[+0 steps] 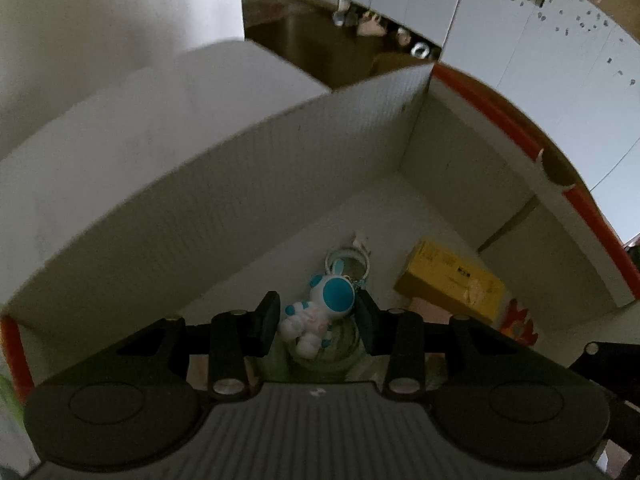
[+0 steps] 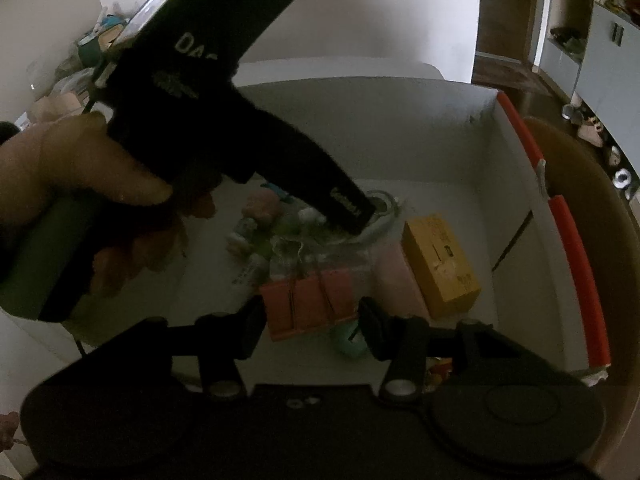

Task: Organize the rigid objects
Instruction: 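Open the right tool to drop the clip while the left tool releases the keychain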

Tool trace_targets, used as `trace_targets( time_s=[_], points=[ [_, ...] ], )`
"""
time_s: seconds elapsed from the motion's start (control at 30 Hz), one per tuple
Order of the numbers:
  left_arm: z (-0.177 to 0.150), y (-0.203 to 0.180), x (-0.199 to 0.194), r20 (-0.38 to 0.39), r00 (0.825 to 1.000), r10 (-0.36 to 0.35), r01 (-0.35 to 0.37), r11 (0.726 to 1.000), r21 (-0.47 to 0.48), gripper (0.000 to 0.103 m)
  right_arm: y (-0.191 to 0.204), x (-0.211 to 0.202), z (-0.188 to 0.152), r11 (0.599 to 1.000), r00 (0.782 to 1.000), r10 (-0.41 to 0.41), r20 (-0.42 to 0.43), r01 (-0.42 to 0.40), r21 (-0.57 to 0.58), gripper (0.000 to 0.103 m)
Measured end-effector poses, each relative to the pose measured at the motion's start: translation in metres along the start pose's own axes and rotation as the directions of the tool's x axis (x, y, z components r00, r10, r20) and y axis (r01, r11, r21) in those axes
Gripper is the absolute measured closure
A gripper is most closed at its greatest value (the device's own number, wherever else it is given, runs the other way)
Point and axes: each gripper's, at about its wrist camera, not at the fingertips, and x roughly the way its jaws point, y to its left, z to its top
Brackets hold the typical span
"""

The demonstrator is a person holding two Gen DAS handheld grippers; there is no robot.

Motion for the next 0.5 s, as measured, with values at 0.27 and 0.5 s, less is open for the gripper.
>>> trace_targets(
  time_s=[0.27, 0.5],
  points=[
    [-0.005, 0.002, -0.001, -0.017, 1.0, 0.001, 0.0, 1.0, 0.005, 0.062, 0.0, -0.005, -0.005, 1.0, 1.0, -0.007, 0.002, 0.007, 0.028, 0.051],
    [-0.004, 0.003, -0.015, 0.007, 1.0, 0.029, -0.029, 1.0, 0.003, 0.052, 0.001, -0.009, 0.0, 0.999, 1.0, -0.013, 0.023, 0.012, 0.031, 0.039]
  ],
)
